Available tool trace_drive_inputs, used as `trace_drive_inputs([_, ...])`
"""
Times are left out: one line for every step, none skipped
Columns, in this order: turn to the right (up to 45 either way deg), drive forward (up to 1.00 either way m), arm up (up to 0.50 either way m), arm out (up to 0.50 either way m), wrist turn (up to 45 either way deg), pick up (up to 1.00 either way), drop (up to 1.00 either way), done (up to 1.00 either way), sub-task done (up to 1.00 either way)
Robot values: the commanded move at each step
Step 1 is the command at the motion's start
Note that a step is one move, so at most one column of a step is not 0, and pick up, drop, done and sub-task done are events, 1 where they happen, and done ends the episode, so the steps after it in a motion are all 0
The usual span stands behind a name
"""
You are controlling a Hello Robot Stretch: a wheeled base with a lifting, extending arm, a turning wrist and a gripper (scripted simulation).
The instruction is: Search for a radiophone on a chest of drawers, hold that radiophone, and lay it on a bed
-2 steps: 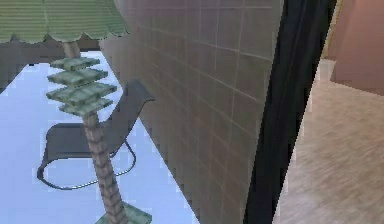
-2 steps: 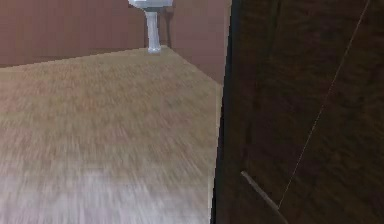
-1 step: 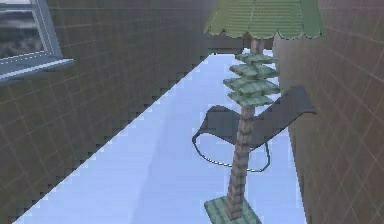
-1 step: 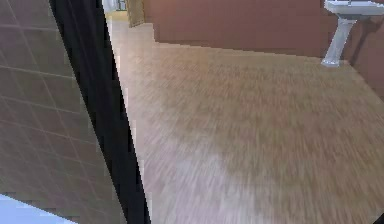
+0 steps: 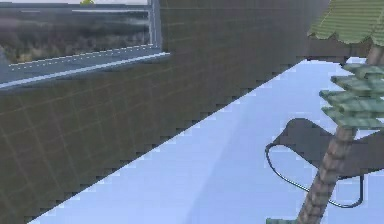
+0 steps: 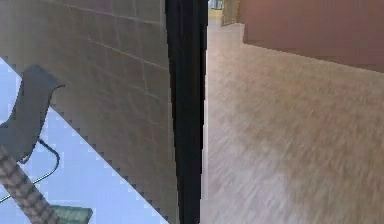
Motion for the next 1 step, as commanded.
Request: trace_drive_inputs([0.0, 0.25, 0.0, 0.0, 0.0, 0.0, 0.0, 0.0, 0.0])
